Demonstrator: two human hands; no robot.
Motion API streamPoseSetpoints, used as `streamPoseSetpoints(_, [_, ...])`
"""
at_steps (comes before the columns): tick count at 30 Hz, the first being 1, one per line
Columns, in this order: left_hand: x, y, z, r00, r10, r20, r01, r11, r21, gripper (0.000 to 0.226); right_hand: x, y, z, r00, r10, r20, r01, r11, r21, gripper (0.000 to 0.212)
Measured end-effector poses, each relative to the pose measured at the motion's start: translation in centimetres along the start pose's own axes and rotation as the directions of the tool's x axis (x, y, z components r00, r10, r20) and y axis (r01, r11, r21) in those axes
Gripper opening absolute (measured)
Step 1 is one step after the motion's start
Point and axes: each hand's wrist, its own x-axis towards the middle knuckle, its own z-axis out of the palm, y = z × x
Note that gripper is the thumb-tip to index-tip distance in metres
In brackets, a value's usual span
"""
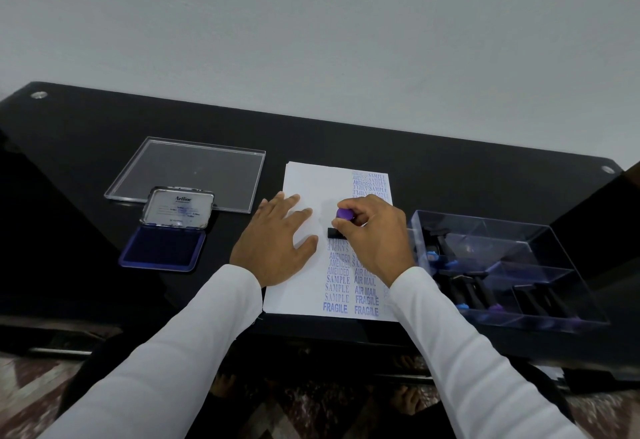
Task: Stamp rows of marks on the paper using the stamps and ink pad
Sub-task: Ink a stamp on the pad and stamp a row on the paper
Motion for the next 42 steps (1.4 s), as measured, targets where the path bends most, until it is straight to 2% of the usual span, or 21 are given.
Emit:
streamPoseSetpoints(30, [0.03,-0.02,0.02,1.0,0.001,0.008,-0.001,1.0,0.005,0.072,0.27,-0.42,0.08,0.999,0.019,0.033,-0.017,0.998,-0.062,0.022])
streamPoseSetpoints(42, [-0.03,0.01,-0.02,1.0,0.0,0.001,0.0,1.0,-0.001,0.064,0.33,-0.34,0.19,0.999,0.032,0.035,-0.029,0.996,-0.079,0.022])
